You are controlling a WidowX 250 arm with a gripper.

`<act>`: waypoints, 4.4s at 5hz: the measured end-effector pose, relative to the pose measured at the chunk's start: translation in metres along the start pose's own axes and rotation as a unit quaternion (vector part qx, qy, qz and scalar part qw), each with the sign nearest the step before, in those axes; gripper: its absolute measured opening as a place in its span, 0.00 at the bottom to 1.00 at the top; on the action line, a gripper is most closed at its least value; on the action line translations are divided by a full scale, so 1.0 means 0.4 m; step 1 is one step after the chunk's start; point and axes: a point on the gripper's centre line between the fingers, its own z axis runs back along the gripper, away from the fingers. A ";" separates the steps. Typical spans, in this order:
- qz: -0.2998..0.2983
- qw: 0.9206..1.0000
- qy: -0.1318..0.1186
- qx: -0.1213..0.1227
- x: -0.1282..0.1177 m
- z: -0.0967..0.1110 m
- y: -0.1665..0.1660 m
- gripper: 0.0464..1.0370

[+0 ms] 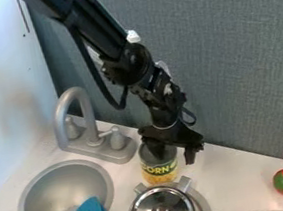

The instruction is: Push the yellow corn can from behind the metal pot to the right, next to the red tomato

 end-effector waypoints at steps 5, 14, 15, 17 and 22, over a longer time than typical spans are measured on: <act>0.082 0.994 -0.062 -0.046 -0.012 0.180 0.096 0.96; 0.042 0.998 0.021 0.037 -0.009 -0.073 0.112 0.96; 0.038 0.999 0.012 0.028 0.020 -0.069 0.092 0.96; 0.043 0.998 0.008 0.051 0.044 -0.059 0.108 0.96; 0.047 0.996 0.007 0.075 0.115 -0.093 0.156 0.96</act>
